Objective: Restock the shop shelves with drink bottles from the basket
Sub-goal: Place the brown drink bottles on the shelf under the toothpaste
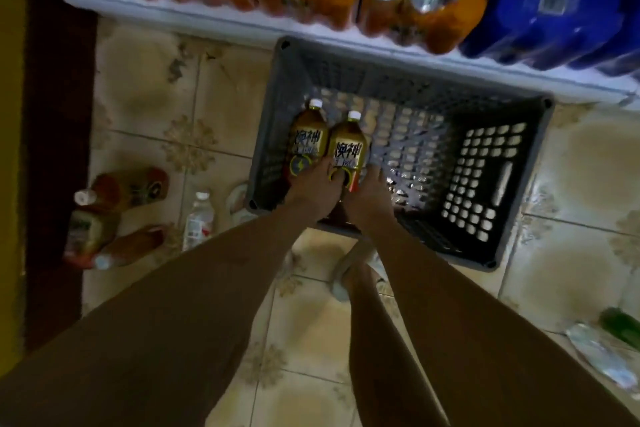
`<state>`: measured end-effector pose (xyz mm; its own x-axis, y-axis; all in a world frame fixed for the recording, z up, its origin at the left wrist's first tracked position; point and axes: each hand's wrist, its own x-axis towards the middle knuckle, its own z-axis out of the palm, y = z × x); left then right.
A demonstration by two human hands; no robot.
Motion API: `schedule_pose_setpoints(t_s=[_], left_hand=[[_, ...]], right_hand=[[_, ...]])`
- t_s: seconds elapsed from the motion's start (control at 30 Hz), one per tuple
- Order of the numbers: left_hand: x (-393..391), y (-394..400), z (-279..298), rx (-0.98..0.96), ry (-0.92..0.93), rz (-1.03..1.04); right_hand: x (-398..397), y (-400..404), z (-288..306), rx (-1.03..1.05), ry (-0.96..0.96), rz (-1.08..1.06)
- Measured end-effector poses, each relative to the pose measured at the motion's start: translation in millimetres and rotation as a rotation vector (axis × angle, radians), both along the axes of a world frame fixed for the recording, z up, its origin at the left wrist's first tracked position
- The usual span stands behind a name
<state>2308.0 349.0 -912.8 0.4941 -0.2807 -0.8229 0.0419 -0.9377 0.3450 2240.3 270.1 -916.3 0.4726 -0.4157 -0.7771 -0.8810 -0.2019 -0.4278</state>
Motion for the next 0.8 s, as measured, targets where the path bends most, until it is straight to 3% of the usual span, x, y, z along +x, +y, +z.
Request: schedule_pose_setpoints(t_s=[0.13, 0.23, 0.5, 0.8], left_hand=[[8.3, 4.7, -77.1, -0.055, -0.026, 0.167], [12.0, 11.8, -102.3, -0.067, -0.083, 0.202], [22.0, 26.5, -126.6, -0.053, -0.012, 0.264], [27.6, 29.6, -133.6, -0.044, 0.006, 0.237]], right_hand=[[10.4, 13.8, -90.1, 0.021, 0.082, -0.091], [17.7, 23.4, -128.4, 0.043, 0.102, -0.156], [27.3, 21.0, -170.2, 0.103, 0.132, -0.389], [25.0, 14.5, -184.0, 0.088, 0.082, -0.426]])
